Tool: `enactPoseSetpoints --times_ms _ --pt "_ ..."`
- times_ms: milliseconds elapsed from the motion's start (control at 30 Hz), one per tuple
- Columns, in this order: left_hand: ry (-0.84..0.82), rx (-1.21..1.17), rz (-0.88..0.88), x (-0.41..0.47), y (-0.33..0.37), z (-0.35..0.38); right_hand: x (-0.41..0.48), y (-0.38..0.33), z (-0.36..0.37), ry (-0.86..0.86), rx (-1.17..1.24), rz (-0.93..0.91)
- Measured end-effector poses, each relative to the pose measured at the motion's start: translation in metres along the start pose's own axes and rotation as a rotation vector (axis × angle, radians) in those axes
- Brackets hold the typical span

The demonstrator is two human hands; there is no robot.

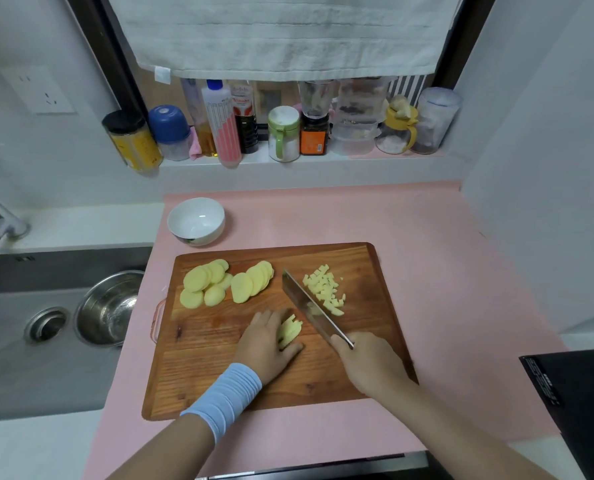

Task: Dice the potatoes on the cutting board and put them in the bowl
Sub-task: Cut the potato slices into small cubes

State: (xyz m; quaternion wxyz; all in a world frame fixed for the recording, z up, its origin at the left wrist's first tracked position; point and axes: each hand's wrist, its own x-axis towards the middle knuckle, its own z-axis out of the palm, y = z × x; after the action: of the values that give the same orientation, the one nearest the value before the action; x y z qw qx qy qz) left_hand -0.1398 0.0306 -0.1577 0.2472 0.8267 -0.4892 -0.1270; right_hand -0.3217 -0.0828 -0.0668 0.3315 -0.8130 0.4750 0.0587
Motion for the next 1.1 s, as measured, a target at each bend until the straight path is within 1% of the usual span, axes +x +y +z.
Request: enactPoseSetpoints --times_ms 100,167,267,367,433,533,567,700,800,900,1033,1100 --pt "-0.006 -0.117 0.072 -0.006 -0.02 -0.011 -0.001 0.0 0.002 -0.006 -0.041 -0.018" --pt "-0.013 -0.137 0.125 -0.009 -0.033 -0.018 0.0 0.0 0.0 -0.013 -0.053 -0.026" --pt "-0.007 -0.135 0.149 -0.003 -0.038 -0.024 0.001 -0.003 -0.005 -0.044 -0.06 -0.052" --pt "-0.038 -0.171 0.13 0.003 -0.038 -0.028 0.001 -0.005 -0.005 -0.061 -0.107 -0.066" --pt "-0.072 -0.211 0.123 0.002 -0.041 -0.031 0.001 -0.006 -0.005 -0.07 -0.099 -0.058" --pt "-0.156 -0.199 0.176 -0.002 -0.047 -0.036 0.001 -0.006 -0.005 -0.068 -0.115 -0.062" --pt "-0.156 -0.18 0.2 -0.002 -0.048 -0.037 0.001 -0.005 -0.006 -0.066 -0.117 -0.062" --pt "-0.077 -0.185 0.204 0.0 -0.047 -0.034 0.0 -0.008 -0.004 -0.084 -0.084 -0.061" --pt "-0.073 -0.168 0.211 0.0 -0.047 -0.032 -0.001 -0.008 0.001 -0.081 -0.082 -0.053" --pt "-0.048 -0.122 0.279 -0.005 -0.042 -0.032 -0.001 -0.008 0.0 -0.073 -0.082 -0.044" --pt "0.088 0.028 0.398 -0.014 -0.021 -0.016 -0.003 -0.01 0.002 -0.061 -0.115 -0.044" --pt "0.13 0.067 0.396 -0.015 -0.015 -0.004 -0.004 -0.011 0.005 -0.051 -0.134 -0.046"
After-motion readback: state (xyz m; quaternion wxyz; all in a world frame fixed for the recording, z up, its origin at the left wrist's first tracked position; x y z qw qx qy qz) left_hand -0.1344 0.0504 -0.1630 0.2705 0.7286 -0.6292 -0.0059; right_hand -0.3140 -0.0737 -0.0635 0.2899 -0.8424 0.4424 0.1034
